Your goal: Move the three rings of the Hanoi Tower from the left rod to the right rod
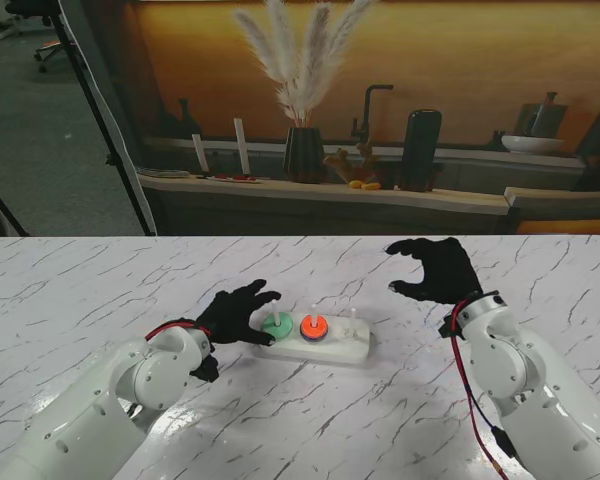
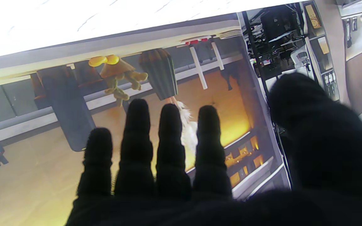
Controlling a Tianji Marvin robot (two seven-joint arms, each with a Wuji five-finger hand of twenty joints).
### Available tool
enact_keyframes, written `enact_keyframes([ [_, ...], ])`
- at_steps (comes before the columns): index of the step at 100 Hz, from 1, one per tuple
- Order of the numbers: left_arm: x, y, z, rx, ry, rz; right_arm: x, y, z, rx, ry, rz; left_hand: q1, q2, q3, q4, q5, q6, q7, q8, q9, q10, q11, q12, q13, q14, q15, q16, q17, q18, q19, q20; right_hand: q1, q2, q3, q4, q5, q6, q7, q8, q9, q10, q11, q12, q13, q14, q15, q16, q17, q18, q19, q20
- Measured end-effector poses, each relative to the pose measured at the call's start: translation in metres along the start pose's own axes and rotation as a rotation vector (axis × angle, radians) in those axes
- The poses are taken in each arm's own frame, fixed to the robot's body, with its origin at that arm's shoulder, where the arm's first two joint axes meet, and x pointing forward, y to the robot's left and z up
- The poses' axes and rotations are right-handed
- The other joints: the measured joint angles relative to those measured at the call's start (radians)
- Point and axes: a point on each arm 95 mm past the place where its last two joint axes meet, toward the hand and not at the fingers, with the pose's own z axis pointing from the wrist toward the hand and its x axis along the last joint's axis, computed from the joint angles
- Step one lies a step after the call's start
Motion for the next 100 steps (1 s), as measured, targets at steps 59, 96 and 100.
enact_keyframes([
  [59, 0.000, 0.007, 0.011, -0.073, 0.007, -0.005, -0.006, -0.001, -0.006, 0.003, -0.024, 0.004, -0.011, -0.062, 0.116, 0.000, 0.000, 0.000, 0.000, 0.011, 0.011, 0.000, 0.002, 0.009, 0.011, 0.000, 0.009, 0.002, 0.014, 0.001, 0.074, 0.019, 0.000, 0.000, -0.010, 0.000, 0.000, 0.000, 0.000, 0.000, 0.000, 0.000, 0.000, 0.000, 0.000, 0.000, 0.000, 0.000, 0.000, 0.000, 0.000, 0.000],
  [96, -0.002, 0.010, 0.012, -0.081, -0.005, -0.011, -0.006, -0.001, -0.006, 0.001, -0.023, 0.008, -0.011, -0.062, 0.128, 0.000, 0.010, 0.000, 0.002, 0.011, 0.051, 0.000, 0.005, 0.011, 0.052, 0.000, 0.041, 0.025, 0.034, 0.001, 0.167, 0.042, 0.000, 0.000, -0.010, 0.000, 0.001, 0.000, 0.000, 0.000, 0.000, 0.000, 0.000, 0.000, 0.000, 0.000, 0.000, 0.000, 0.000, 0.000, 0.000, 0.000],
  [100, -0.002, 0.010, 0.013, -0.082, -0.005, -0.014, -0.006, -0.001, -0.006, 0.002, -0.023, 0.008, -0.011, -0.062, 0.128, 0.000, 0.011, 0.000, 0.003, 0.011, 0.052, 0.000, 0.005, 0.011, 0.056, 0.000, 0.041, 0.031, 0.035, 0.001, 0.176, 0.044, 0.000, 0.000, -0.010, 0.000, 0.001, 0.000, 0.000, 0.000, 0.000, 0.000, 0.000, 0.000, 0.000, 0.000, 0.000, 0.000, 0.000, 0.000, 0.000, 0.000],
])
